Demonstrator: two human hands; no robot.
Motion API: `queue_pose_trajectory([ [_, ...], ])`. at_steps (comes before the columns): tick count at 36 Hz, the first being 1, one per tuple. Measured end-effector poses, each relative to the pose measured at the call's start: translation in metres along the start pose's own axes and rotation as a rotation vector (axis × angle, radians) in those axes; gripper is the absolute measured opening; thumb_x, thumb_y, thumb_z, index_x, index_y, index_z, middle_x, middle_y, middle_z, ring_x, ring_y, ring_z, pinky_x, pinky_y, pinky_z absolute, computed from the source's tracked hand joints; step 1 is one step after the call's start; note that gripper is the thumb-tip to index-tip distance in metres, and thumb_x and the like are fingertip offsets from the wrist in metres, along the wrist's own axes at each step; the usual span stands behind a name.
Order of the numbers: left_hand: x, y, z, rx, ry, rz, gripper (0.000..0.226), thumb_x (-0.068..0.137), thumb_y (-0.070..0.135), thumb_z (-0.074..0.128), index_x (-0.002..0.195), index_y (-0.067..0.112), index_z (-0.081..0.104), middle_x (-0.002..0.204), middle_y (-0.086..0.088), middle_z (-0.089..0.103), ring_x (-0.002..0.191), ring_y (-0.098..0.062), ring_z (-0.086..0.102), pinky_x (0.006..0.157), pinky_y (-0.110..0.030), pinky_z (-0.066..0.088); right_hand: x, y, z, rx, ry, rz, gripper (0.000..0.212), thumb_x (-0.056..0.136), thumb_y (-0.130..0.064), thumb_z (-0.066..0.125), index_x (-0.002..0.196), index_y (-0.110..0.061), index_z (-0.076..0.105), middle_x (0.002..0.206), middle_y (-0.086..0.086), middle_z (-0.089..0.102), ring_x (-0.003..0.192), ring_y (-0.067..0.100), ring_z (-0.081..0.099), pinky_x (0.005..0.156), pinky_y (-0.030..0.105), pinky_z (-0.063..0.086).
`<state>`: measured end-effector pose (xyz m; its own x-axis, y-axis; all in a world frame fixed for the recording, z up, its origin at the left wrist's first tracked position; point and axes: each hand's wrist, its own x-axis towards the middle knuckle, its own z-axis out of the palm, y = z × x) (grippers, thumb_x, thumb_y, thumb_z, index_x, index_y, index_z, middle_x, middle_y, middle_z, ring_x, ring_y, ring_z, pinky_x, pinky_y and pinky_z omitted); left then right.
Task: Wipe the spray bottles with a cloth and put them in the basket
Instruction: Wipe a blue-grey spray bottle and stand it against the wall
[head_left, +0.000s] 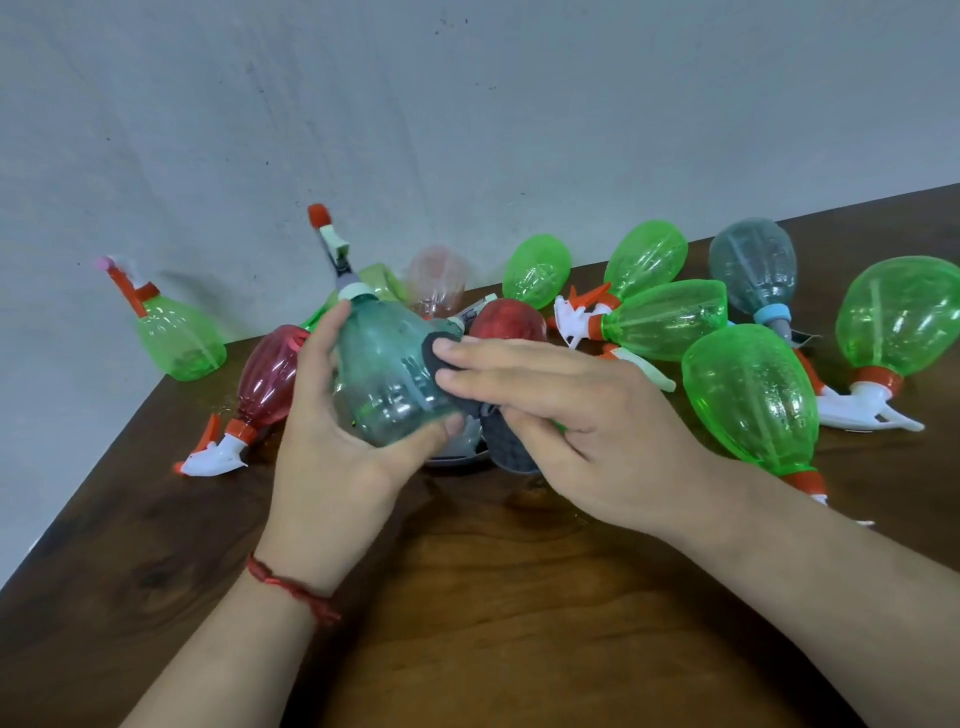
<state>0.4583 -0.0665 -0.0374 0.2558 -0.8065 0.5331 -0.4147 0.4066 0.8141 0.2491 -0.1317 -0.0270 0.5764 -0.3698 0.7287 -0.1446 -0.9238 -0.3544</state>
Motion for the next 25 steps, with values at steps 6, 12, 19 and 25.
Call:
queue_pose_trajectory([
  [6, 0.001, -0.002, -0.006, 0.239, -0.069, 0.093, 0.112, 0.073, 0.029, 0.098, 0.164, 0.029, 0.034, 0.159, 0.004, 0.048, 0.147, -0.021, 0.05, 0.117, -0.048, 0.048, 0.0, 0.002, 0.003, -0.02, 0.002, 0.03, 0.048, 0.099, 0.011, 0.056, 0.139, -0.011, 0.068, 0.15, -0.003, 0.061, 0.143, 0.008, 0.053, 0.119, 0.032, 0.044],
  [12, -0.005, 0.0, 0.002, 0.383, -0.195, 0.298, 0.112, 0.08, 0.024, 0.096, 0.166, 0.011, 0.025, 0.164, 0.004, 0.038, 0.152, -0.022, 0.043, 0.117, -0.053, 0.047, 0.005, 0.005, 0.001, 0.137, 0.158, 0.248, 0.045, 0.101, 0.009, 0.055, 0.137, -0.014, 0.07, 0.145, -0.007, 0.064, 0.139, -0.001, 0.053, 0.12, 0.024, 0.04],
  [19, -0.006, 0.004, 0.003, 0.261, -0.236, 0.239, 0.111, 0.077, 0.023, 0.098, 0.164, 0.016, 0.029, 0.162, 0.0, 0.041, 0.15, -0.028, 0.046, 0.117, -0.053, 0.046, 0.008, 0.002, 0.001, 0.246, 0.2, 0.321, 0.043, 0.103, 0.007, 0.055, 0.138, -0.015, 0.069, 0.144, -0.009, 0.065, 0.139, 0.001, 0.054, 0.121, 0.034, 0.042],
  [25, -0.006, 0.005, 0.005, 0.045, -0.113, 0.016, 0.115, 0.066, 0.012, 0.099, 0.16, 0.021, 0.034, 0.155, 0.004, 0.051, 0.144, -0.017, 0.054, 0.114, -0.037, 0.052, 0.003, 0.0, -0.001, 0.097, 0.09, 0.131, 0.046, 0.099, 0.013, 0.056, 0.138, -0.01, 0.068, 0.149, -0.002, 0.061, 0.142, 0.005, 0.052, 0.12, 0.03, 0.042],
])
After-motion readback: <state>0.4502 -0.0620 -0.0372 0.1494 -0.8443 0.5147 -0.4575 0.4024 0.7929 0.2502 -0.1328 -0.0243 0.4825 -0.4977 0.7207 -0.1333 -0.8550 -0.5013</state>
